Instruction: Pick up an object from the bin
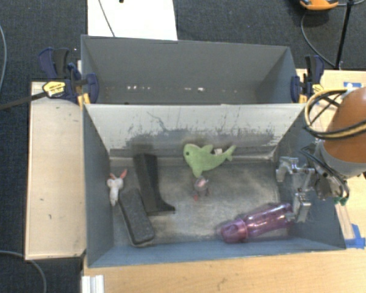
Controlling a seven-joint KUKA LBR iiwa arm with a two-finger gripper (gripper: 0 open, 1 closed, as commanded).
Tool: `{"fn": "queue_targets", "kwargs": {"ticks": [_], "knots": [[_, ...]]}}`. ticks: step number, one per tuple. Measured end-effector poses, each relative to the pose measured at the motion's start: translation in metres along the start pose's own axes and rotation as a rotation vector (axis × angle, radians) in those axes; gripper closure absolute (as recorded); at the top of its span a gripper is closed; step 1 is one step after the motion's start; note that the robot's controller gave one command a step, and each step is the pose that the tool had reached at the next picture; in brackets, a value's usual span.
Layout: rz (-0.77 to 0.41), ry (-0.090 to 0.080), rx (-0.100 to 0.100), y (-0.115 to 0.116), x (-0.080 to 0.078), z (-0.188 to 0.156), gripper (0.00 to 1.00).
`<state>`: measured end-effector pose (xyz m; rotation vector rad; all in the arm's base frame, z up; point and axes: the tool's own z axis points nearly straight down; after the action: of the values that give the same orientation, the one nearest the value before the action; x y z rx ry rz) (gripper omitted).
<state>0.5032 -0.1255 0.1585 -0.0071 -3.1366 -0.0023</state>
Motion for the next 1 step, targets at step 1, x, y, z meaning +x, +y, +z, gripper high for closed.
{"fn": "queue_targets", "kwargs": {"ticks": [1], "knots": [[-0.004,-0.008,0.002,0.0003,-0.0018,-0.0043,0.00]]}}
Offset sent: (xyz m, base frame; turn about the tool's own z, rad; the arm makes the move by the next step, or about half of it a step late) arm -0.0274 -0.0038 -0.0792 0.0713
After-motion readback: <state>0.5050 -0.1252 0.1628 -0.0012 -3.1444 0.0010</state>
